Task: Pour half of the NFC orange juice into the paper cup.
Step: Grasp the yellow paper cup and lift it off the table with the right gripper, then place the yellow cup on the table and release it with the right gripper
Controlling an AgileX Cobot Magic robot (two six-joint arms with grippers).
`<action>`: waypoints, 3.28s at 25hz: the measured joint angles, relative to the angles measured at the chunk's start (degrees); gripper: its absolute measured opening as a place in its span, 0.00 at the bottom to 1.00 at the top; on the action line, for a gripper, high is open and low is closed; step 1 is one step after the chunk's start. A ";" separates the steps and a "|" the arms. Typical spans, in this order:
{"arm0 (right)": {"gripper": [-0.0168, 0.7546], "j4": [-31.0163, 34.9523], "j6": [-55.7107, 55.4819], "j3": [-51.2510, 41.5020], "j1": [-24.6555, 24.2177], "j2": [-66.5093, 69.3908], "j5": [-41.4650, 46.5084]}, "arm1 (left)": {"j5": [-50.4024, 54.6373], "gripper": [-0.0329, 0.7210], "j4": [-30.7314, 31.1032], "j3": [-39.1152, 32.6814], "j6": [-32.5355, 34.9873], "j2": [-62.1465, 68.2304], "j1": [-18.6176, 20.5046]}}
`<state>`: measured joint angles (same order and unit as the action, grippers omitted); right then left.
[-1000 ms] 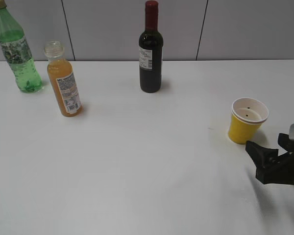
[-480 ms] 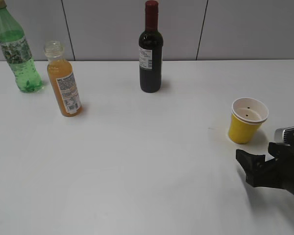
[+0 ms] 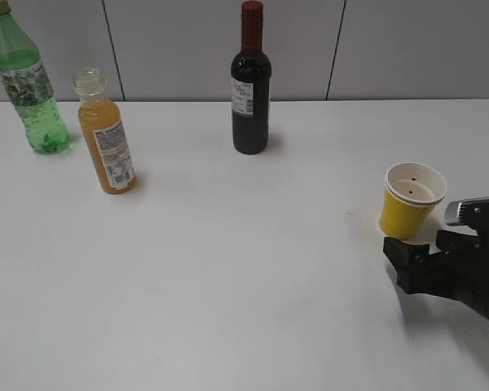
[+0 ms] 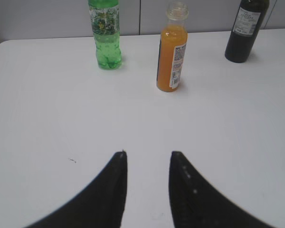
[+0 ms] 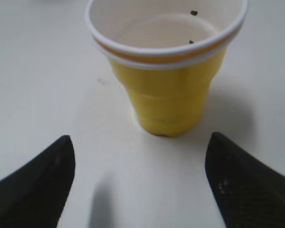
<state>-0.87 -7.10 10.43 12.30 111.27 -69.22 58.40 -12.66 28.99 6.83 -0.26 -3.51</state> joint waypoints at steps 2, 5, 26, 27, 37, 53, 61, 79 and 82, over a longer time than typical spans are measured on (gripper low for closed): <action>0.87 0.02 -0.11 0.80 0.00 1.30 0.00 | 0.00 0.36 0.00 0.00 0.00 0.00 0.00; 0.87 0.07 -0.17 2.04 0.00 2.48 0.00 | 0.00 0.36 0.00 0.00 0.00 0.00 0.00; 0.85 2.90 -0.27 9.41 0.00 9.31 -0.70 | 0.00 0.36 0.00 0.00 0.00 0.00 0.00; 0.85 2.90 -0.27 9.93 0.00 9.88 -0.70 | 0.00 0.36 0.00 0.00 0.00 0.00 0.00; 0.82 3.04 -0.21 12.98 0.00 12.49 -1.96 | 0.00 0.36 0.00 0.00 0.00 0.00 0.00; 0.62 4.60 -0.12 12.98 0.00 12.59 -2.12 | 0.00 0.36 0.00 0.00 0.00 0.00 0.00; 0.62 3.72 1.99 12.98 0.00 11.55 -1.00 | 0.00 0.36 0.00 0.00 0.00 0.00 0.00; 0.61 -38.24 -3.89 25.72 0.31 9.02 -0.59 | 0.00 0.36 0.00 0.00 0.00 0.00 0.00; 0.61 -44.29 -6.73 29.26 1.62 9.02 -0.59 | 0.00 0.36 0.00 0.00 0.00 0.00 0.00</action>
<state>-45.16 -13.83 39.69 13.92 120.30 -69.81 58.40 -12.66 28.99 6.83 -0.26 -3.51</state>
